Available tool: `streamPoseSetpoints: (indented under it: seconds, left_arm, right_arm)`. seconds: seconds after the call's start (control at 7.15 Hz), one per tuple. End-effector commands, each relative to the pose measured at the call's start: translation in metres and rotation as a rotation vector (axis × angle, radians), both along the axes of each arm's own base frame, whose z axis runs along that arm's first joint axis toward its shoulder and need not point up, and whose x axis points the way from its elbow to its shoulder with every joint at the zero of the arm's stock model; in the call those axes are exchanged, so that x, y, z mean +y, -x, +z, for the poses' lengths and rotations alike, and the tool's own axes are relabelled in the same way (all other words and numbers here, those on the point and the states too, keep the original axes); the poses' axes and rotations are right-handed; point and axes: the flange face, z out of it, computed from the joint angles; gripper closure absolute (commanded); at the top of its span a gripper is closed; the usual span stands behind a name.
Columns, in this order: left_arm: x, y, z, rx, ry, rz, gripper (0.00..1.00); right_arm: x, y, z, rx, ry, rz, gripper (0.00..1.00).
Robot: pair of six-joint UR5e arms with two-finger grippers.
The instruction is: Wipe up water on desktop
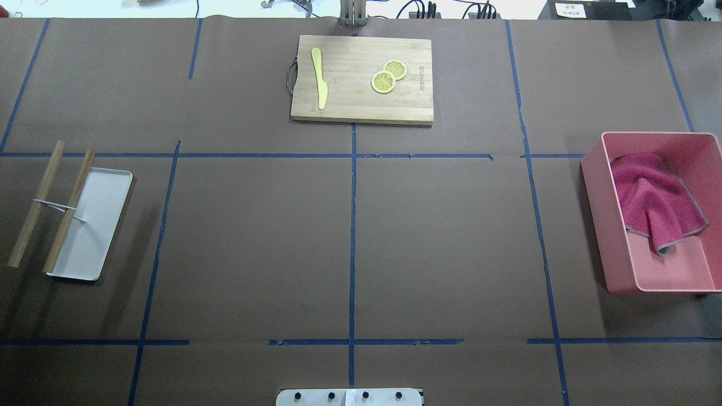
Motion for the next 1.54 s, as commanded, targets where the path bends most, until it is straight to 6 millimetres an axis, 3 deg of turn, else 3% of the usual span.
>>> streamPoseSetpoints:
  seconds: [0.0, 0.28, 1.4]
  left_arm:
    - [0.000, 0.001, 0.000, 0.000, 0.000, -0.001, 0.00]
    - [0.000, 0.000, 0.000, 0.001, 0.000, -0.001, 0.00]
    - [0.000, 0.000, 0.000, 0.001, 0.001, -0.001, 0.00]
  right_arm:
    - [0.008, -0.015, 0.006, 0.011, 0.014, 0.032, 0.00]
    - [0.029, -0.015, 0.027, 0.018, -0.027, 0.040, 0.00]
    - [0.026, -0.015, 0.029, 0.013, 0.008, 0.084, 0.00]
